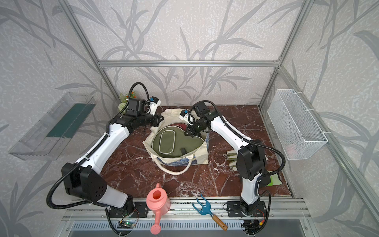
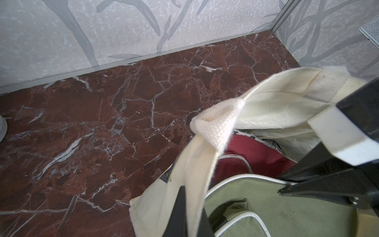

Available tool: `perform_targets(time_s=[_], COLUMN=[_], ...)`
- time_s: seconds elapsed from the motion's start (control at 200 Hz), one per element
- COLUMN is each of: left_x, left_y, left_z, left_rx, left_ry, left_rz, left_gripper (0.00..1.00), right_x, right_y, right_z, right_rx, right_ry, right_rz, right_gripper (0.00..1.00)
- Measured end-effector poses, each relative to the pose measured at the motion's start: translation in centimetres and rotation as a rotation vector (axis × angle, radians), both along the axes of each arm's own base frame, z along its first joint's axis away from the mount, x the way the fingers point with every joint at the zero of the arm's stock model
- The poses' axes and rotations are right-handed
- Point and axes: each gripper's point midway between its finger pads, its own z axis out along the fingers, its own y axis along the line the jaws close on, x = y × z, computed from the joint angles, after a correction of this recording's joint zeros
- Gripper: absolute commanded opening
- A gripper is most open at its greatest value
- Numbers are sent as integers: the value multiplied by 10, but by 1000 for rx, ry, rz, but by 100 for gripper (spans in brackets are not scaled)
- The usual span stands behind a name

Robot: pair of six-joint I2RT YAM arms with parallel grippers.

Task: Remove the ping pong set from the canvas bag
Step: Pick up the ping pong set from the canvas bag, then place the ping pong set at the corner of the board.

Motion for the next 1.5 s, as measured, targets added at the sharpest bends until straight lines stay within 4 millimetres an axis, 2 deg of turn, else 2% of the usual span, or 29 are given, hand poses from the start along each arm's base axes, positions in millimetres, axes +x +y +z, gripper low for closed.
perform_targets(time_s=[0.315,0.465,0.615,0.9,1.01,1.2,1.334,1.424,1.499], left_x=[0,0,1,3,3,4,4,3,3], left_y=[0,1,2,5,6,7,7,7,7], left_z=[0,0,0,-1,-1,-1,-1,0,0], left_rx=[1,4,11,23,30,35,35,35,37], left_ry=[0,-2,-5,-10,-12,-13,-15,-16,-17], left_rz=[1,3,11,20,23,28,28,29,30], left_gripper=[0,0,0,0,0,0,0,0,0], right_x=[-1,-2,-6,-18,-18,-14,-6,7,20], right_y=[-1,-2,-9,-42,-53,-80,-112,-142,-169], right_z=[9,26,70,188,220,265,296,304,300], right_rx=[-3,-2,10,71,71,30,-2,-42,-91], right_ry=[-2,-37,-142,-413,-497,-630,-727,-757,-756], right_rz=[3,-4,-29,-127,-170,-273,-397,-500,-590], right_gripper=[0,0,0,0,0,0,0,0,0])
